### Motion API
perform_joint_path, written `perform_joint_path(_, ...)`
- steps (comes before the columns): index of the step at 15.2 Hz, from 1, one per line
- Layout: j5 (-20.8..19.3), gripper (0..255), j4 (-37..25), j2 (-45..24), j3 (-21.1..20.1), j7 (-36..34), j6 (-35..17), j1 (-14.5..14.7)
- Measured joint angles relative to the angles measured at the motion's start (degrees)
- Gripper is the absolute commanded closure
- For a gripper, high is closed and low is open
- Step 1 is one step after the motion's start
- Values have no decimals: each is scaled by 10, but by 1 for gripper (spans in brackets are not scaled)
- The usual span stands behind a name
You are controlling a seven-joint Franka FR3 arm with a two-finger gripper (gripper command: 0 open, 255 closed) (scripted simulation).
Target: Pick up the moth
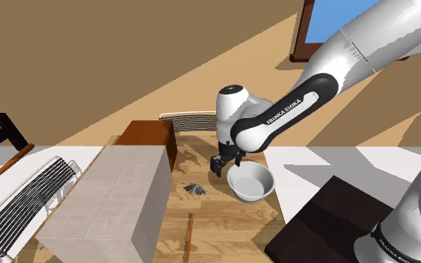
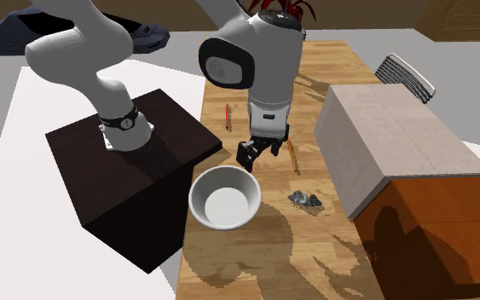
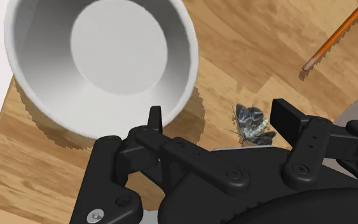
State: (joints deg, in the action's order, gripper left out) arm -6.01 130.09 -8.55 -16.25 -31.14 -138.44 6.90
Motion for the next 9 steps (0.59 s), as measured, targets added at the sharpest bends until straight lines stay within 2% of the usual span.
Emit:
perform_joint_path(5, -68, 0, -82, -109, 14, -59, -30, 32)
perform_joint_path(9, -113, 0, -167, -202, 34, -98, -41, 68)
